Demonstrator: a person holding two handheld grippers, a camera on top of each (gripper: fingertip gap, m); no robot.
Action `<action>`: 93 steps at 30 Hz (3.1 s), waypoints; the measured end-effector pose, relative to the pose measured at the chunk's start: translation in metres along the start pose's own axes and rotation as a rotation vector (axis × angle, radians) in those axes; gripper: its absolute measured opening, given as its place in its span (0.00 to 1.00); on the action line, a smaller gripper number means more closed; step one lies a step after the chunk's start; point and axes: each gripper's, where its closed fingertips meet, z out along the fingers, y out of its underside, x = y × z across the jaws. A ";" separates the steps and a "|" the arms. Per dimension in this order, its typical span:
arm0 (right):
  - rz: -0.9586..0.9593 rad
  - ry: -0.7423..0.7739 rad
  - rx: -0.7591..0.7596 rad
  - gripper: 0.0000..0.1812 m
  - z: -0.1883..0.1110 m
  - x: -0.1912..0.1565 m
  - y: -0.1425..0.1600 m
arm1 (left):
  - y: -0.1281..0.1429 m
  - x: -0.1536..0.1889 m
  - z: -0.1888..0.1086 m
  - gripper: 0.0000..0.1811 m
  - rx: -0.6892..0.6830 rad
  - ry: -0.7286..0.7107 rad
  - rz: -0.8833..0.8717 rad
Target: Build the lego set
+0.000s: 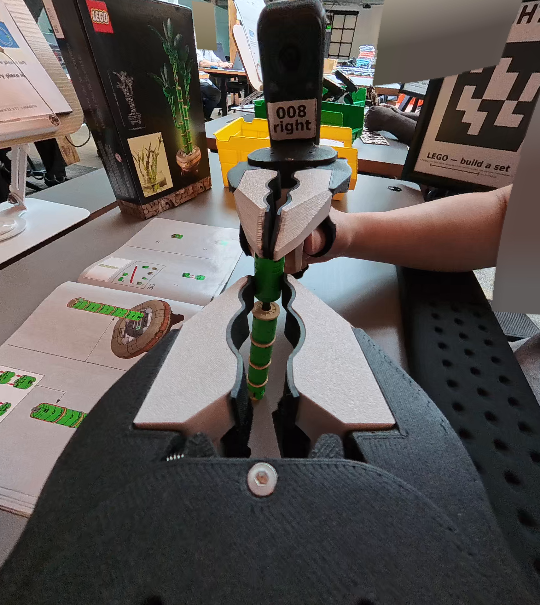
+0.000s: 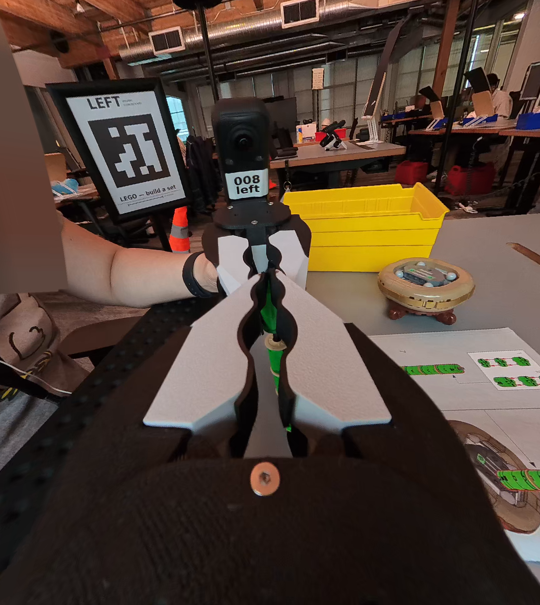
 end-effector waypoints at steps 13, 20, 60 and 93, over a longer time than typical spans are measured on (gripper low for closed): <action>-0.004 -0.018 0.032 0.04 -0.004 -0.003 -0.001 | 0.000 0.004 0.003 0.09 -0.001 0.013 0.013; 0.036 -0.046 0.045 0.06 -0.004 -0.004 -0.001 | 0.000 0.006 0.002 0.09 0.000 0.016 0.018; 0.026 -0.068 -0.001 0.08 -0.004 -0.002 0.004 | 0.001 0.004 0.003 0.09 0.028 0.061 -0.032; 0.089 -0.004 0.158 0.21 -0.019 0.013 -0.016 | 0.003 -0.001 -0.001 0.09 0.058 0.050 -0.058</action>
